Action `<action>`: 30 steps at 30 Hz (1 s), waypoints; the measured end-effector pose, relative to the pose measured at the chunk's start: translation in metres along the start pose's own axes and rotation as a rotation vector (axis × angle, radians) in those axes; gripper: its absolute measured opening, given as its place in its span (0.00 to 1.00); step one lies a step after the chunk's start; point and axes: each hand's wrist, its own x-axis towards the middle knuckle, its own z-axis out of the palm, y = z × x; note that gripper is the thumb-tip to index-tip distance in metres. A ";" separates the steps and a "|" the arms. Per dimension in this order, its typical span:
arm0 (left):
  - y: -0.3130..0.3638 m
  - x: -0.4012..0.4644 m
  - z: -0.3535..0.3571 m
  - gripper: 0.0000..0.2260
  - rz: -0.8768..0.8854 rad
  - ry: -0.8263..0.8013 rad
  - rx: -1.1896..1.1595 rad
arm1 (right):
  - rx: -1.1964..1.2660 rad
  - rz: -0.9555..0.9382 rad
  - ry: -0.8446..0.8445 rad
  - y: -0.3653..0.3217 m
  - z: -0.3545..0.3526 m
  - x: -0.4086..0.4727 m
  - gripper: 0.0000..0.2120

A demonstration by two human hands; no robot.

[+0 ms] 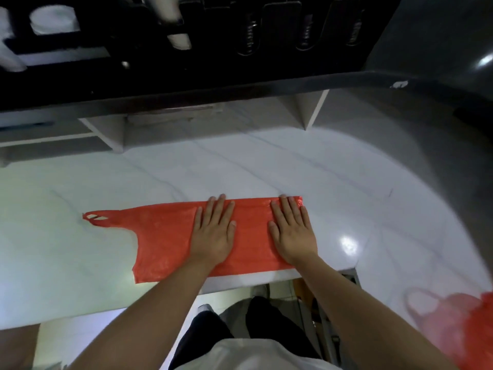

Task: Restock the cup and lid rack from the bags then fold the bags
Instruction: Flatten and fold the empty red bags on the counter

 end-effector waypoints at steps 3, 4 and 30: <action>-0.049 -0.010 -0.006 0.26 -0.085 0.017 -0.008 | -0.001 0.008 -0.019 0.000 -0.001 0.000 0.29; -0.066 -0.015 -0.009 0.26 -0.118 0.018 -0.012 | -0.005 0.009 -0.018 0.000 -0.001 0.000 0.29; -0.252 -0.062 -0.073 0.22 -0.328 0.178 -0.507 | 0.068 -0.204 -0.139 -0.298 0.022 0.026 0.29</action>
